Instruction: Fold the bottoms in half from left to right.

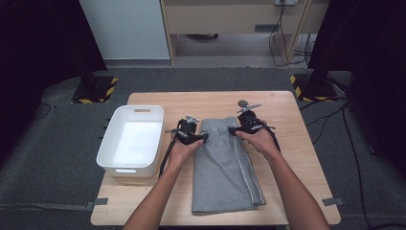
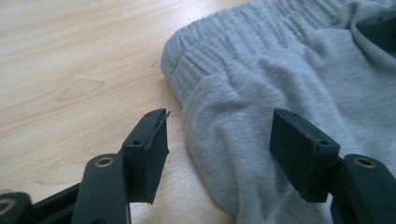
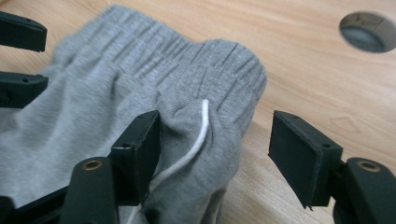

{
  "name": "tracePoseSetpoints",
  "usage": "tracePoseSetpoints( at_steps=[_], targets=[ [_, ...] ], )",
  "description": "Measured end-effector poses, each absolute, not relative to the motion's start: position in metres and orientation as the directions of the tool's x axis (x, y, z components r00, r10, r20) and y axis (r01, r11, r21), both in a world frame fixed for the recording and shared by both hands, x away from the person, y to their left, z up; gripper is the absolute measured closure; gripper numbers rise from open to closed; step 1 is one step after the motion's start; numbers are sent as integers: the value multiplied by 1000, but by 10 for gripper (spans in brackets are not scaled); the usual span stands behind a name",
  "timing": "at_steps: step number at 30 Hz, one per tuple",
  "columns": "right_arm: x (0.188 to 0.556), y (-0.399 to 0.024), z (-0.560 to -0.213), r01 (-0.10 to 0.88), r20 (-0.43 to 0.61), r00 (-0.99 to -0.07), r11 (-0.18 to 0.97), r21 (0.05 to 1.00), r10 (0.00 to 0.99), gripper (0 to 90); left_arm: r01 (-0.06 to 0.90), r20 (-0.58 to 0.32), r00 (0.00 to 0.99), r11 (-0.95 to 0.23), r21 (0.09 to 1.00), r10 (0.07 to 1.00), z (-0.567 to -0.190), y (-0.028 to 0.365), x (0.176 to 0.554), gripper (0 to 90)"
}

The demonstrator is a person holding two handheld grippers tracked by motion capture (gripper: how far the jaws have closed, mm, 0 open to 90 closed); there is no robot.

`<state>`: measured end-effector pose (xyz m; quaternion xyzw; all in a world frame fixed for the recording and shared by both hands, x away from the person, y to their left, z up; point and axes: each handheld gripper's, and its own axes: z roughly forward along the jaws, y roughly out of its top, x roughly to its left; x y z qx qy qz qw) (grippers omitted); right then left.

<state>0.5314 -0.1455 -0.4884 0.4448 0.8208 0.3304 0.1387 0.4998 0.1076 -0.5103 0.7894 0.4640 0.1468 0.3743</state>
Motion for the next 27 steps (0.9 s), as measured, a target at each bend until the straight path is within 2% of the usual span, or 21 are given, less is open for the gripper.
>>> tracePoseSetpoints(
  at_steps=[5, 22, 25, 27],
  targets=[
    [538, -146, -502, 669, 106, -561, 373, 643, 821, 302, 628, -126, 542, -301, 718, 831, -517, 103, 503, 365],
    [542, -142, -520, 701, 139, -559, 376, 606, 817, 277, 641, -141, 559, -318, 699, 817, -527, 100, 511, 409],
    [542, -142, -521, 694, 144, -562, 370, 617, 814, 300, 642, -151, 561, -312, 700, 814, -528, 99, 512, 412],
    [541, -140, -521, 683, 145, -577, 378, 625, 803, 386, 641, -151, 563, -314, 700, 812, -528, 98, 512, 434]
  ],
)
